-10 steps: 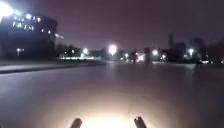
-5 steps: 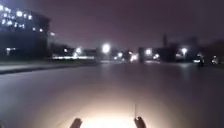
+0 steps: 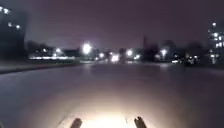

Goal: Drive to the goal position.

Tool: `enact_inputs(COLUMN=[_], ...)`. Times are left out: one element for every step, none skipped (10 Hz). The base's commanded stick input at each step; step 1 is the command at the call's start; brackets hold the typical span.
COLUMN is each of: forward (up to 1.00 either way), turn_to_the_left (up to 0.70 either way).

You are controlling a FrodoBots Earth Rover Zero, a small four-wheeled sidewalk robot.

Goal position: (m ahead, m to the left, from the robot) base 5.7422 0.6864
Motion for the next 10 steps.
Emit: enact_inputs(forward=[1.00,1.00,1.00,1.00,1.00,1.00,1.00,1.00,1.00,1.00], turn_to_the_left=[-0.40,-0.40,-0.40,-0.26,-0.06,0.00,0.00,0.00,0.00,0.00])
